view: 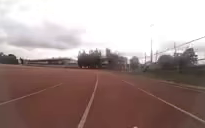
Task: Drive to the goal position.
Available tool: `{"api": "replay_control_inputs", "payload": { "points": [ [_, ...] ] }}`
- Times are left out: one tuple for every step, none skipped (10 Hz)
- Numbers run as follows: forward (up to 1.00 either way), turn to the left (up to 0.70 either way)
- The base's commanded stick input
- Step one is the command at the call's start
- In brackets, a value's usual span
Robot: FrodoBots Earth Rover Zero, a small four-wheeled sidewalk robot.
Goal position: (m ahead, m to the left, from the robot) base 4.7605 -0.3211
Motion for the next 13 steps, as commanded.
{"api": "replay_control_inputs", "payload": {
  "points": [
    [0.7, 0.0],
    [0.7, 0.0],
    [0.7, 0.0],
    [0.7, 0.0],
    [0.7, 0.0],
    [0.7, 0.0],
    [0.7, 0.0],
    [0.7, 0.0],
    [0.7, 0.0],
    [0.7, 0.0],
    [0.7, 0.0],
    [0.7, 0.0],
    [0.7, 0.0]
  ]
}}
